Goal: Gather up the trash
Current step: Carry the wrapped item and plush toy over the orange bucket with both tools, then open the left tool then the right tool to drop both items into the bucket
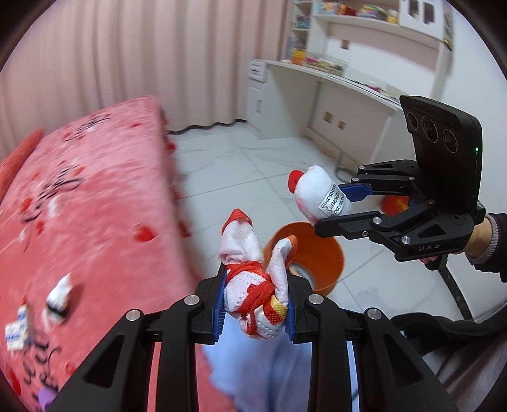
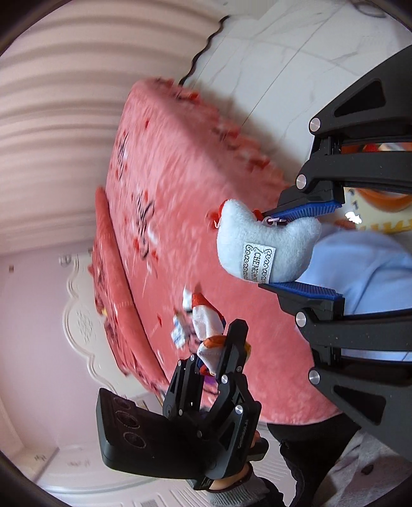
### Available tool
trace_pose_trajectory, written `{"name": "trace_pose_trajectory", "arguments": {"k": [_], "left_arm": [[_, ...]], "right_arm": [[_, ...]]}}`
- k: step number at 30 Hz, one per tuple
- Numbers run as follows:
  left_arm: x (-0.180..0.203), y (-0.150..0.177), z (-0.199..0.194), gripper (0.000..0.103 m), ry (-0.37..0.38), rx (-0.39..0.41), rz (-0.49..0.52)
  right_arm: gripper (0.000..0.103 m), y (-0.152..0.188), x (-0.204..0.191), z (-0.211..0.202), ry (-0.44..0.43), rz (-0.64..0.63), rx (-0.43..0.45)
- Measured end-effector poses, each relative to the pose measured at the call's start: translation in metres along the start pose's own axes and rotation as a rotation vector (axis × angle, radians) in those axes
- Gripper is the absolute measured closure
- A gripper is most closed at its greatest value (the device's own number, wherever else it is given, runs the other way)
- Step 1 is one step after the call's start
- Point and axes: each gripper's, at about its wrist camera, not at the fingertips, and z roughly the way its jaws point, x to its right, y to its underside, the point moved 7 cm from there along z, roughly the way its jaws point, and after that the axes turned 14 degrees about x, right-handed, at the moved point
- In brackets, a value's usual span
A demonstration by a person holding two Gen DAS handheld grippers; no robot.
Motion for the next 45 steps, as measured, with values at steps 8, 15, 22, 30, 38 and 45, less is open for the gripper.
{"name": "trace_pose_trajectory", "arguments": {"k": [8,15,22,30,38,45], "left_arm": [[0.054,-0.017,0.072,0.073,0.142,-0.043,0.058],[0.093,-0.017,0.127,0.073,0.238,-0.096,0.082],[0.106,-0.005,0.167,0.072,0.283,-0.155,0.075],[0.108,0.012,0.201,0.051,0.282,-0.206,0.079],[0.102,0.021,0.209,0.038,0.268,-0.253,0.083],[0.101,0.021,0.210,0.019,0.247,-0.250,0.085]], "right_arm": [[0.067,0.047,0.084,-0.059,0.157,0.099,-0.026],[0.067,0.088,0.140,-0.094,0.261,0.181,-0.048],[0.067,0.121,0.173,-0.101,0.304,0.251,-0.076],[0.067,0.147,0.193,-0.090,0.310,0.297,-0.104],[0.067,0.154,0.196,-0.068,0.297,0.316,-0.123],[0.064,0.153,0.197,-0.053,0.288,0.317,-0.129]]}}
